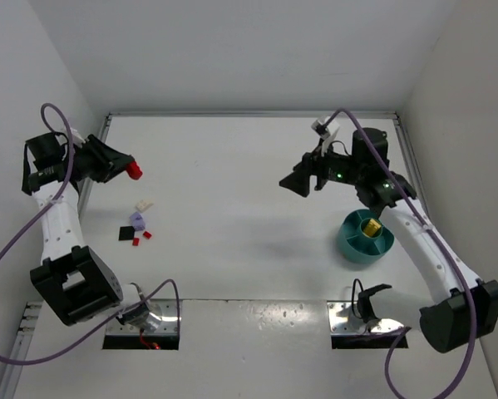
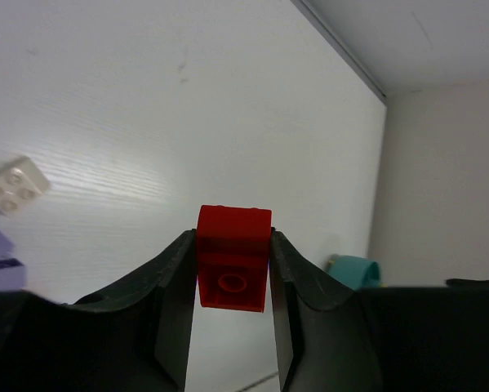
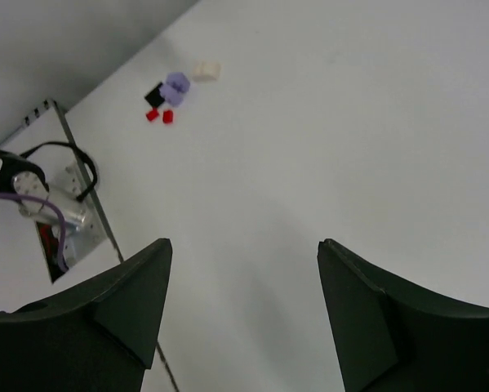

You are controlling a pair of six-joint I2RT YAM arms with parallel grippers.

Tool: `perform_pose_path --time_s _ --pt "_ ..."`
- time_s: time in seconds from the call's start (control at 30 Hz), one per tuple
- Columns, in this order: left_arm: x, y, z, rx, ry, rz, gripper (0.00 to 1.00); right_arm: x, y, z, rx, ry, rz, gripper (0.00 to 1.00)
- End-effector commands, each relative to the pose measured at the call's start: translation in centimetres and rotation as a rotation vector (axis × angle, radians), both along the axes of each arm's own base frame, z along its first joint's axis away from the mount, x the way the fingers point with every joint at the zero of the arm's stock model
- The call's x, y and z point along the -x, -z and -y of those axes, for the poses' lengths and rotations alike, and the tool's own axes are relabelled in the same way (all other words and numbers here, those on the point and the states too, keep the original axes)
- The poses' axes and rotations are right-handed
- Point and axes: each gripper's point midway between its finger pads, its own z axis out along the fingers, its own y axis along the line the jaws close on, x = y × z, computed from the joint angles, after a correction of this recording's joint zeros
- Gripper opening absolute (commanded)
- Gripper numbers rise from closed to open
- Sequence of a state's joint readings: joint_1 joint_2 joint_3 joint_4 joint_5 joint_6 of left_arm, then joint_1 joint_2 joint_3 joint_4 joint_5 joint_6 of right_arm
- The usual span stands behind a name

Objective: Sort the legos into containers by color

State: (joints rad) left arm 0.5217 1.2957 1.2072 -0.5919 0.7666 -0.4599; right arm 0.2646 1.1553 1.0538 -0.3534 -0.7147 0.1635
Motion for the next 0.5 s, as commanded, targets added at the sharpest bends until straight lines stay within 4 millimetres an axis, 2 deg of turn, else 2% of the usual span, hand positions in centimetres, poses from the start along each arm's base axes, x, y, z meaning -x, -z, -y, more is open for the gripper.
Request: perform_pose_path --time_s 0.0,0.03,0.07,0.1,0.17,0.2,0.27,0.3,0.33,0.37,0.4,0.43,0.47 --pt "-0.8 -0.8 3.5 0.291 0.003 -0.087 0.06 -3.0 -3.5 -4.3 -0.131 0.021 0.144 0.73" --pt "-1.0 0.1 4.1 0.325 0.013 -0.125 0.06 -3.2 -3.8 -5.4 -0.132 0.015 0.158 0.73" --pt "-1.0 0.1 4.6 0.339 0.019 -0.135 0.06 -3.0 -3.6 -7.2 -0.126 0.001 0.164 0.71" --pt "-1.2 0.3 5.5 0.378 0.023 -0.170 0.06 -3.6 -2.7 -8.6 -0.115 -0.006 0.153 0.71" --pt "-1.4 0.8 6.1 0.415 0.007 -0.207 0.06 -3.5 -3.2 -11.6 -0.106 -0.017 0.165 0.71" --pt "-1.4 1.0 6.8 0.450 -0.006 -0.241 0.05 -4.7 -2.5 -12.9 -0.078 0.013 0.137 0.71" --pt "-1.8 1.2 7.3 0.468 -0.017 -0.261 0.03 -5.1 -2.0 -14.9 -0.046 0.021 0.120 0.71" --pt "-1.9 1.5 7.6 0.485 -0.036 -0.277 0.01 -5.2 -1.8 -16.9 -0.032 0.023 0.109 0.71" --pt "-2.0 1.5 7.5 0.498 -0.055 -0.287 0.01 -5.1 -3.2 -17.5 -0.048 0.025 0.135 0.71" --pt "-2.1 1.4 7.5 0.510 -0.063 -0.279 0.01 -5.6 -2.2 -18.6 -0.030 0.030 0.125 0.71" --pt "-2.1 1.6 7.9 0.529 -0.066 -0.290 0.01 -5.1 -2.5 -19.9 -0.037 0.024 0.122 0.71" --pt "-2.0 1.6 7.9 0.557 -0.095 -0.307 0.01 -5.6 -3.6 -20.6 -0.047 0.052 0.148 0.71" --pt "-2.1 1.8 8.3 0.566 -0.090 -0.309 0.01 -5.8 -3.7 -21.3 -0.050 0.060 0.146 0.71"
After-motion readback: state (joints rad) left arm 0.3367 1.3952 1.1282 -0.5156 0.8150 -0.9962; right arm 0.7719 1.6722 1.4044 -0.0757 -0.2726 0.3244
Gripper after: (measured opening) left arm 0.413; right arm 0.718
